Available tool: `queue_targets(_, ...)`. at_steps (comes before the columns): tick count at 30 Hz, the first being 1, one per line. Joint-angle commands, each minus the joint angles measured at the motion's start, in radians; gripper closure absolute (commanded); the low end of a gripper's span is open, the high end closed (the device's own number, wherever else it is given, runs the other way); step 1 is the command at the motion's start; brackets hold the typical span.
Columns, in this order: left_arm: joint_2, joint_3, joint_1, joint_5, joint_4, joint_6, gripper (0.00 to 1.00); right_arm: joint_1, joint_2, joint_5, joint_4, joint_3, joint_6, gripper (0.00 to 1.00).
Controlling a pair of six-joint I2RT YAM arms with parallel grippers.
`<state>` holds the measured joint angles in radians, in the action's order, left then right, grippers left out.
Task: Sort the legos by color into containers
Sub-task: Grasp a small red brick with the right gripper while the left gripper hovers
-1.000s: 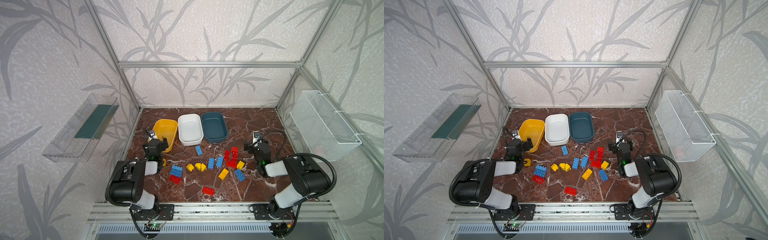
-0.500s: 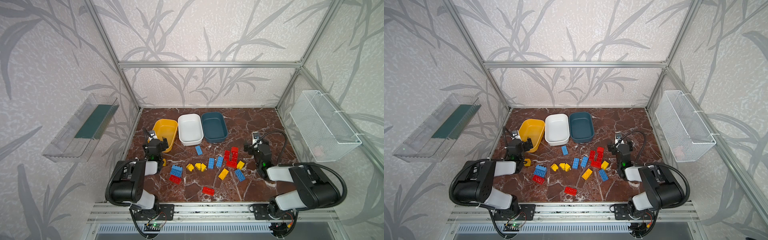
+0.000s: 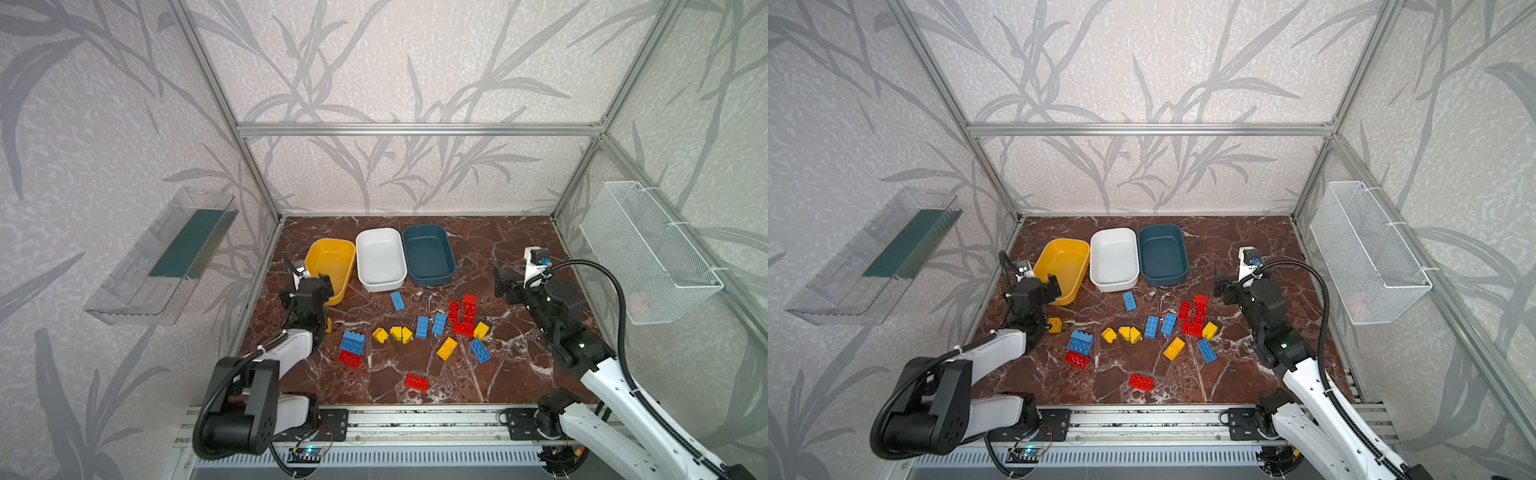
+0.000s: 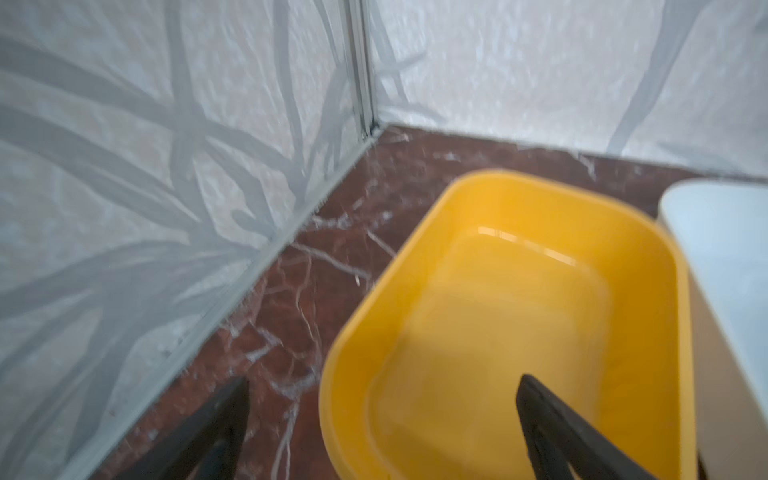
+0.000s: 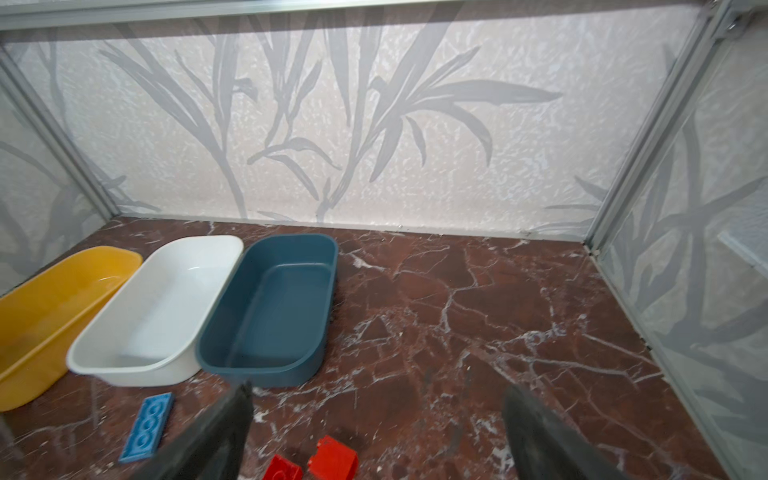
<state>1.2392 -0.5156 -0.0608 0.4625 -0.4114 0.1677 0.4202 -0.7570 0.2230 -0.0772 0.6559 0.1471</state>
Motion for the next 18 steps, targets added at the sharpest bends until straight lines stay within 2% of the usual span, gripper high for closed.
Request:
queue_targets(1, -0.044, -0.245, 0.005, -0.041, 0.517, 0.109, 0.01, 0.032, -0.009, -0.007, -0.252, 0.037, 0.099, 0.08)
queue_targets(5, 0.011, -0.508, -0.001, -0.187, 0.9, 0.195, 0.01, 0.038, -0.084, 0.005, -0.295, 0.062, 0.144, 0.12)
queue_targets(9, -0.009, -0.601, -0.02, -0.322, 1.068, 0.222, 0.01, 0.038, -0.23, -0.009, -0.314, 0.103, 0.18, 0.12)
queue_targets(12, -0.132, -0.539, -0.024, -0.395, 1.069, 0.257, 0.01, 0.044, -0.325, 0.009, -0.304, 0.127, 0.216, 0.12)
queue_targets(15, -0.316, -0.432, -0.024, -0.461, 0.998, 0.258, 0.01, 0.062, -0.412, 0.052, -0.301, 0.151, 0.263, 0.12)
queue_targets(17, -0.438, -0.365, -0.024, -0.423, 0.94, 0.259, 0.01, 0.076, -0.472, 0.084, -0.297, 0.166, 0.303, 0.13)
queue_targets(18, -0.499, -0.338, -0.024, -0.338, 0.94, 0.298, 0.01, 0.081, -0.504, 0.099, -0.297, 0.175, 0.335, 0.13)
